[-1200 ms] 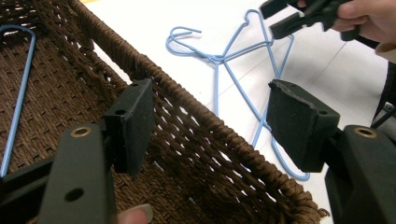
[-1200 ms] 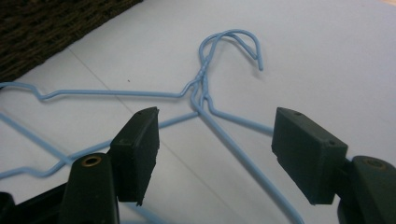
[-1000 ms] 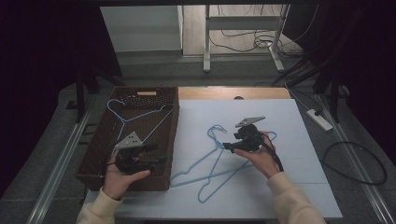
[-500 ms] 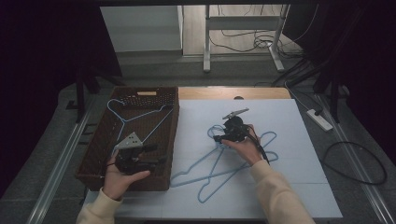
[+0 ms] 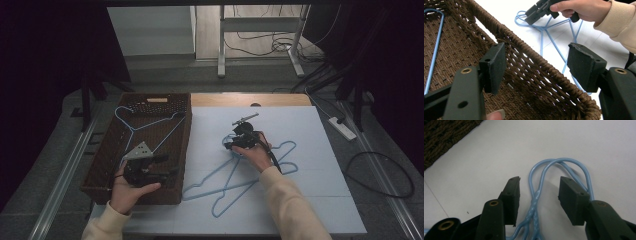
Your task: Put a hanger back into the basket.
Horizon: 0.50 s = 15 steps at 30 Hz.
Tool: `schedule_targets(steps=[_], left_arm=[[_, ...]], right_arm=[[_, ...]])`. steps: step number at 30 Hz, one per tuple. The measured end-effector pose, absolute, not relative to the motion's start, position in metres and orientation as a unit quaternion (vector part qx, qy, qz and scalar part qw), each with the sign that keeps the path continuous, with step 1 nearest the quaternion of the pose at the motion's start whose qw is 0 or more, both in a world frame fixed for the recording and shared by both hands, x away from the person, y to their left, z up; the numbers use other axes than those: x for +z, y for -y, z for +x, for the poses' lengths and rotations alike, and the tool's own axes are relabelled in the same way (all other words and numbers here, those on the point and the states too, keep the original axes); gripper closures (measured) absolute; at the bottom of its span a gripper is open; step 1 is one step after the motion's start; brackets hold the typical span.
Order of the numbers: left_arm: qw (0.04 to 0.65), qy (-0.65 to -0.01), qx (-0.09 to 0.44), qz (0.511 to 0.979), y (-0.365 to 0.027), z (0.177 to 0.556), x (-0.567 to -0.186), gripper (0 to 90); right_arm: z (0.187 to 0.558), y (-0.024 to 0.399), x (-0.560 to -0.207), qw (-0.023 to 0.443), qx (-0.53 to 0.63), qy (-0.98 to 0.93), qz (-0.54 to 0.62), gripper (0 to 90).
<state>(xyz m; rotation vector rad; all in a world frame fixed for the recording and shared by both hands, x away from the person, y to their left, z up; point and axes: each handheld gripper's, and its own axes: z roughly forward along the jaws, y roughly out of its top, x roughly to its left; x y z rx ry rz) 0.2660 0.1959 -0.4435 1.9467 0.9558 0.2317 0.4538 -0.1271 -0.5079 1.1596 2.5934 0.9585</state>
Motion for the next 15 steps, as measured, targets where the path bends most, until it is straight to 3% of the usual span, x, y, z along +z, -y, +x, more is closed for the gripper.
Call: schedule_targets(steps=[10,15], left_arm=[[0.462,-0.388,0.096,0.792,-0.1962,0.2658,-0.4434,32.1],[0.462,-0.389,0.096,0.791,-0.1966,0.2659,-0.4434,32.1]], right_arm=[[0.461,0.1224,-0.5145,0.055,0.316,-0.861,0.396,66.9],[0.4619,0.122,-0.515,0.047,0.323,-0.856,0.401,82.9]])
